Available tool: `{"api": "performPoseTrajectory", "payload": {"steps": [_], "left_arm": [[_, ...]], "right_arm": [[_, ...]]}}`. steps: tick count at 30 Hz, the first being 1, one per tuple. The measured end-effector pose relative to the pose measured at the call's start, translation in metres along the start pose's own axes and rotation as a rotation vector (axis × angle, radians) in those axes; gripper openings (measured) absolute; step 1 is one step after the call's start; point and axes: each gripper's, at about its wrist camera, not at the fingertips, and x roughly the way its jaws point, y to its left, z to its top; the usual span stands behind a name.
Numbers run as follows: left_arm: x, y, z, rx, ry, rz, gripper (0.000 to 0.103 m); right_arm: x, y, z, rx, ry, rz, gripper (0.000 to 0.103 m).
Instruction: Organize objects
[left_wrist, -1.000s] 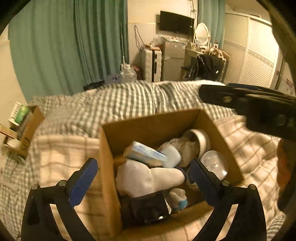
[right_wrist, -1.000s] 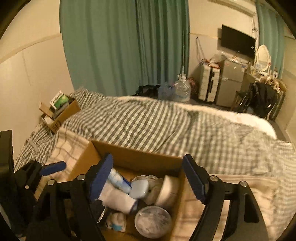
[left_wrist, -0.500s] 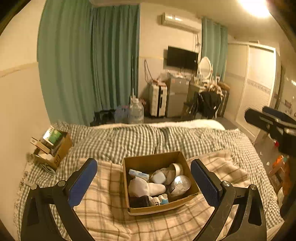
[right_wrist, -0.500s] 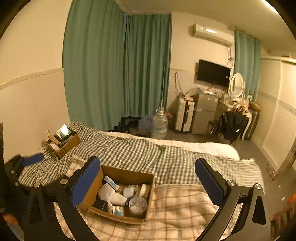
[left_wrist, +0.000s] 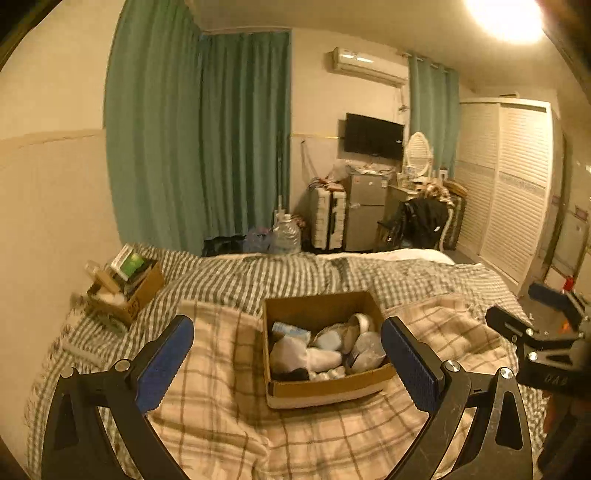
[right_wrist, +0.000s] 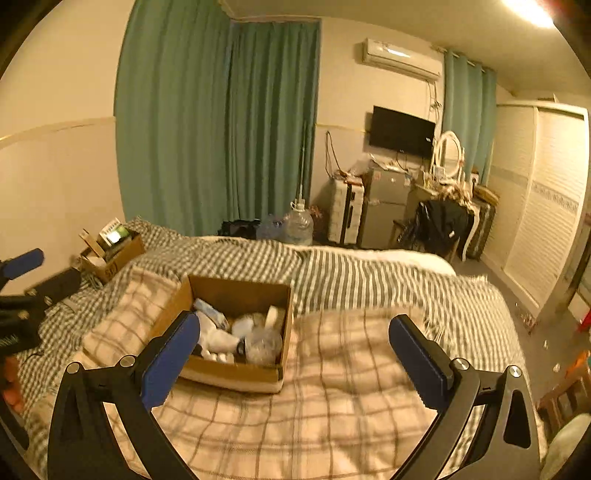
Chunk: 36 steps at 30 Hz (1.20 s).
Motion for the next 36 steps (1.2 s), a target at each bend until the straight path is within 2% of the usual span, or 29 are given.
{"api": "performPoseTrajectory", "payload": {"steps": [5,10,15,20,36], "left_arm": [[0.020,0.008,-0.038,-0.058,-0.001,0.054,0.103],[0.039,0.007,-0.065,-0.041,0.019,0.131,0.103],[0.059,0.005,-0.088,-0.071,0.097,0.092,0.103],[0.056,-0.005,-0.090,-0.022,0.089,0.105,0.103],[0.053,-0.006,-0.086,-0.025,0.093,0.116,0.103]], "right_arm": [[0.037,0.002,-0.027,-0.030,0.004,-0.016,0.103],[0.067,0.002,-0.052,-0.015,0.030,-0.007,0.103],[0.082,0.003,-0.063,-0.010,0.051,-0.024,0.103],[0.083,0.006,-0.063,-0.017,0.057,-0.024,0.103],[0.072,0.011,-0.058,-0.036,0.033,-0.023,0.103]]}}
